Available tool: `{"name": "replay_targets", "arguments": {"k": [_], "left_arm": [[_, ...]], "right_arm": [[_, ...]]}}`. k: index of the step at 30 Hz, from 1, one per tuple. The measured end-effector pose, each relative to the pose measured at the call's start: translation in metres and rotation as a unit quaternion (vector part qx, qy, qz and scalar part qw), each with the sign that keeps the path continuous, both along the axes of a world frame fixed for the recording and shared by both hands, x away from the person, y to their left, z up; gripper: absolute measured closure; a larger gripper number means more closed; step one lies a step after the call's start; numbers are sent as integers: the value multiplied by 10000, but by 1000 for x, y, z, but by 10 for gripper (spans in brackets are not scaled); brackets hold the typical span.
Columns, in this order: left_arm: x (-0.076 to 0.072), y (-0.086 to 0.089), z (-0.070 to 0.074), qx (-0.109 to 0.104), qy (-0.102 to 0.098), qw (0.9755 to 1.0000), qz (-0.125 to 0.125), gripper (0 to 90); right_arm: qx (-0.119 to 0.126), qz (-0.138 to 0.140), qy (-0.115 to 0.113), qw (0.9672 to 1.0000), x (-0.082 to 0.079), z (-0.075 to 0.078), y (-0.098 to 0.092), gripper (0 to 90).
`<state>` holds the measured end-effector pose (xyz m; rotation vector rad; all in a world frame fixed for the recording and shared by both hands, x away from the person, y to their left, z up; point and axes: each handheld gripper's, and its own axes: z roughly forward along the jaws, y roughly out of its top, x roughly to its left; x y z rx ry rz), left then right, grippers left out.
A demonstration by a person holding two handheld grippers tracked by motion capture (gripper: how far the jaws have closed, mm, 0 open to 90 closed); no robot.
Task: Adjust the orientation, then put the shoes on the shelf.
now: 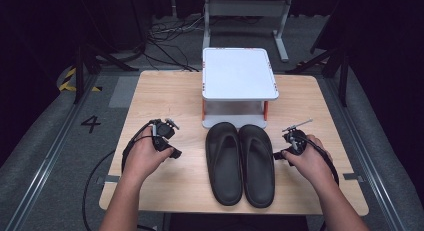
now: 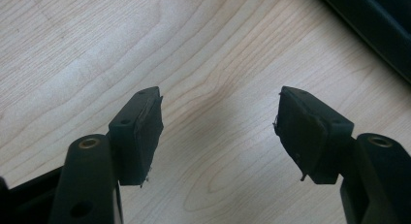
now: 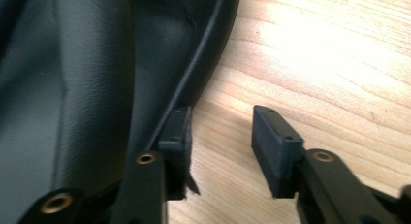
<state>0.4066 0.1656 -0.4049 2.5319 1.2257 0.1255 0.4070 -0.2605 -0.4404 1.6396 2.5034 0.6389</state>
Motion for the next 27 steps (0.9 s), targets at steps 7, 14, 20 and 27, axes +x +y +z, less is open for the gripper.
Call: {"name": "replay_targets", "arguments": {"k": [7,14,20,27], "left_arm": [[4,-2,1,-12,-13,10000,-43,344],[4,-5,1,15,16,10000,-92,343],[3,-6,1,20,20,9999,-108,344],[2,-4,-1,24,26,10000,-64,344]], "right_arm": [[273,-21,-309,9991,-16,27,-3,559],[246,459,-461,9976,-39,45,22,544],[124,1036,-309,9941,-57,45,55,582],[-252,1638,-21,9862,-63,29,82,740]]}}
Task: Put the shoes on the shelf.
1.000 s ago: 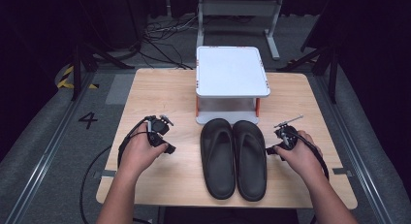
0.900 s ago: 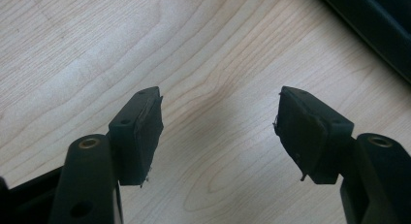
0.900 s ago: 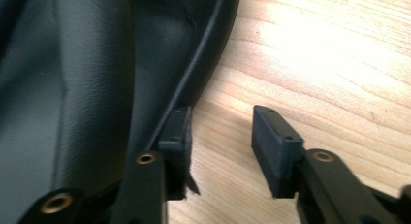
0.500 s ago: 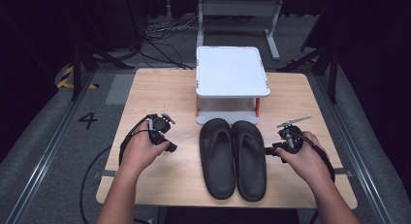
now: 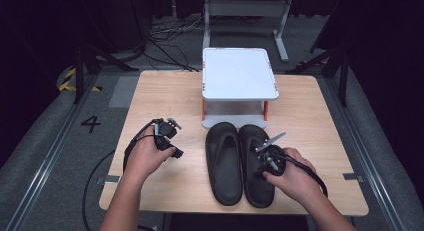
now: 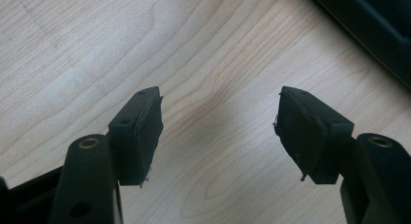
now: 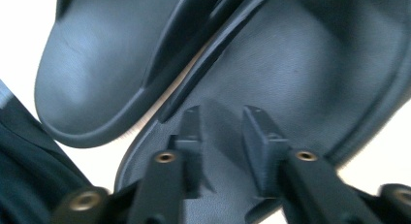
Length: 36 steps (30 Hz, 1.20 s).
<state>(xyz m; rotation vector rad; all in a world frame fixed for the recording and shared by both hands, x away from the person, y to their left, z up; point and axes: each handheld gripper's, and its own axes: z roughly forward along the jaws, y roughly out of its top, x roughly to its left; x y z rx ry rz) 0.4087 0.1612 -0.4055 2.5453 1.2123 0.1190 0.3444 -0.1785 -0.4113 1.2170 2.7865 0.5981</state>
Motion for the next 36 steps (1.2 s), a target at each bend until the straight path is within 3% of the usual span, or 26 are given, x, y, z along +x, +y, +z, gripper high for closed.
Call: {"name": "replay_targets", "arguments": {"k": [2,5,10,14,19,21,23,27,31,36], "left_arm": [[0,1,0,-1,-6,10000,-2,344],[-2,3,0,0,-4,10000,17,344],[-3,4,-1,4,-9,10000,43,344],[-3,4,0,12,-7,10000,19,344],[-2,2,-1,23,22,10000,15,343],[-2,1,-2,29,31,10000,-3,343],[-2,1,-2,32,31,10000,-2,343],[-2,2,-3,52,42,10000,21,343],[-3,3,-2,58,32,10000,25,342],[-3,5,-3,56,33,10000,35,342]], "right_arm": [[-166,64,-61,9998,1,-5,5,762],[-85,128,-23,9999,4,-12,13,769],[-141,105,-179,9997,5,-12,20,763],[-88,-4,-166,9998,5,-12,18,700],[568,-325,-345,9973,5,1,14,492],[647,-373,-464,9961,5,2,18,441],[651,-371,-542,9957,7,3,22,428],[546,-536,-444,9961,11,3,35,417],[523,-852,-162,9949,18,-4,39,414],[372,-1004,-258,9939,26,-9,47,405]]}}
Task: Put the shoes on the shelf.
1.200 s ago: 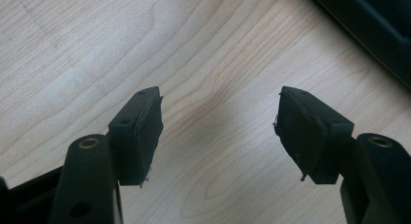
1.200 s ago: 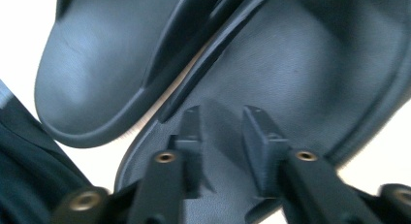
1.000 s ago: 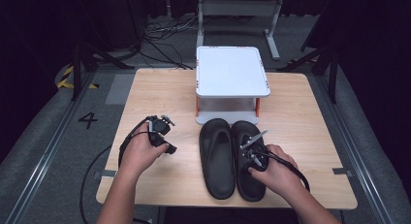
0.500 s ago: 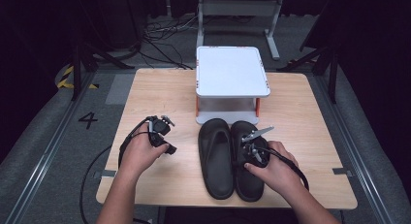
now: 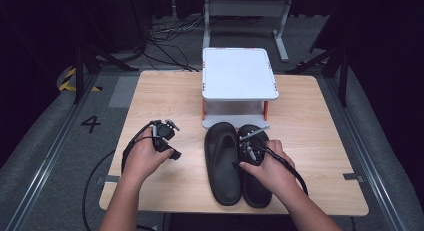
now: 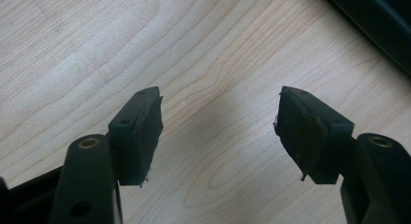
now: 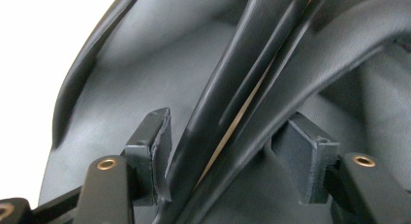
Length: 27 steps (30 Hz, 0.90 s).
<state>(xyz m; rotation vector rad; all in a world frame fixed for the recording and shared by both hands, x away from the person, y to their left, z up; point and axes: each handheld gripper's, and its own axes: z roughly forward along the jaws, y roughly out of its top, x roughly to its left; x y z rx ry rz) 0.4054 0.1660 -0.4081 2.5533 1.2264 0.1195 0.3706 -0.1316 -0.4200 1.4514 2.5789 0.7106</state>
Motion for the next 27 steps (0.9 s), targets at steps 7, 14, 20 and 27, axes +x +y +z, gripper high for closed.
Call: {"name": "replay_targets", "arguments": {"k": [7,14,20,27], "left_arm": [[0,1,0,-4,-2,10000,27,342],[0,1,0,-4,-5,10000,7,342],[0,1,0,-10,-2,10000,17,342],[0,3,1,-34,-14,10000,7,342]], "right_arm": [[-85,-139,192,9997,6,-2,5,525],[-139,-335,469,9982,6,0,5,741],[17,-424,445,9981,6,4,1,762],[211,-672,216,9973,14,22,-9,761]]}}
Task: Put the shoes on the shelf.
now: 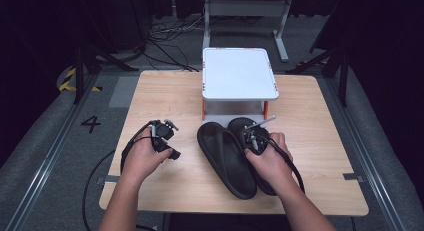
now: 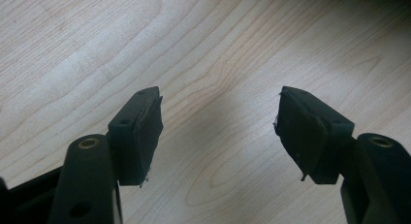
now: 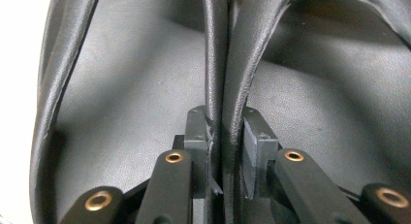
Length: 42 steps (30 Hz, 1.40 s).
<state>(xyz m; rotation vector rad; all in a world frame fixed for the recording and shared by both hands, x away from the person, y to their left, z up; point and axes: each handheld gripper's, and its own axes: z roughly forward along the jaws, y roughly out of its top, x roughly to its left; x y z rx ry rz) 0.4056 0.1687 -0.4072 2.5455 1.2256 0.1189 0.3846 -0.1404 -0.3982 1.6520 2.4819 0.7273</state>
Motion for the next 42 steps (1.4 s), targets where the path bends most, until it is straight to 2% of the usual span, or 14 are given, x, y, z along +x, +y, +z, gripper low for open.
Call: {"name": "replay_targets", "arguments": {"k": [5,10,13,20,26,32,34,37,42], "left_arm": [[0,0,-1,4,10,10000,10,342],[0,-1,-2,9,31,10000,16,341],[0,-1,-2,10,32,10000,11,341],[1,1,-1,-4,24,10000,-5,342],[1,2,-2,-13,20,10000,-16,341],[0,2,-2,-31,18,10000,-12,342],[0,2,-2,-43,25,10000,-2,341],[0,2,-1,-48,38,10000,-6,342],[-1,2,-1,-75,18,10000,-5,342]], "right_arm": [[111,-182,-154,9997,6,10,-5,762],[261,-445,-317,9982,19,23,-11,761],[265,-541,-308,9977,29,25,-12,761],[202,-752,-368,9963,49,24,-7,762],[160,-1048,-484,9932,69,20,-8,761],[292,-1303,-516,9897,83,21,-4,761],[405,-1345,-511,9888,87,21,-1,761],[314,-1381,-641,9878,93,20,7,761],[242,-1493,-672,9862,100,17,13,760]]}}
